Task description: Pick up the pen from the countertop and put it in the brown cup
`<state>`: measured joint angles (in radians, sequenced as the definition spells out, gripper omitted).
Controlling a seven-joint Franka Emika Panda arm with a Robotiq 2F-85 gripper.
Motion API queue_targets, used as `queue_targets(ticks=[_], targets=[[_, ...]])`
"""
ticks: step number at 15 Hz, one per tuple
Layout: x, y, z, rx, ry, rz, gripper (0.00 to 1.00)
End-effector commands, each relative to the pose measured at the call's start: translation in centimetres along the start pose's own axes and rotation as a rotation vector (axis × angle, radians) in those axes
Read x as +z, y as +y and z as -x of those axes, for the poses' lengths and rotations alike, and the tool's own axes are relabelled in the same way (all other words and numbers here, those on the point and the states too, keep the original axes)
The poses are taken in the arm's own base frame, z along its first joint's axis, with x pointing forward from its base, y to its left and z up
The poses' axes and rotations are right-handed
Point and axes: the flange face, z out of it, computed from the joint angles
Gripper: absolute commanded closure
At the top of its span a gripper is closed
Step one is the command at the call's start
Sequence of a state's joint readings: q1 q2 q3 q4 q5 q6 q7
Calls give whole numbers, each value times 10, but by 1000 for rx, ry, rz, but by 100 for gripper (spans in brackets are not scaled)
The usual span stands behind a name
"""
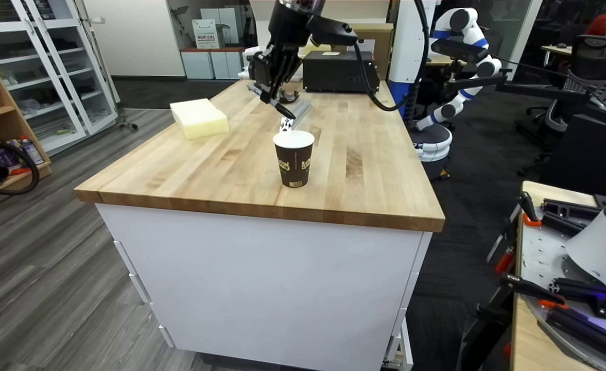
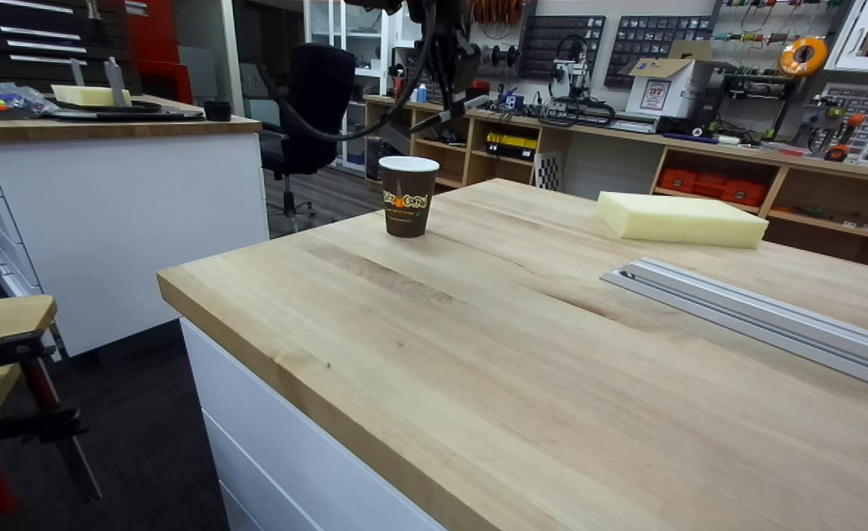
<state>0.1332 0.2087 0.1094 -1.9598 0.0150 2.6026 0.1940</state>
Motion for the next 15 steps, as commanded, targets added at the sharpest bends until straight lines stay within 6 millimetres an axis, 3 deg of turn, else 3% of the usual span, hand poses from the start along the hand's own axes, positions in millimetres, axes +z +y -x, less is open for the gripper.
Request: queue_targets(ticks=[1,10,11,12,15], targets=[[-11,-2,16,17,43,19,97],[-1,-13,45,28,28,38,97],[0,-13,47,29,30,43,62],[0,-14,49,18,36,47,61],[1,-18,53,6,46,66,42]])
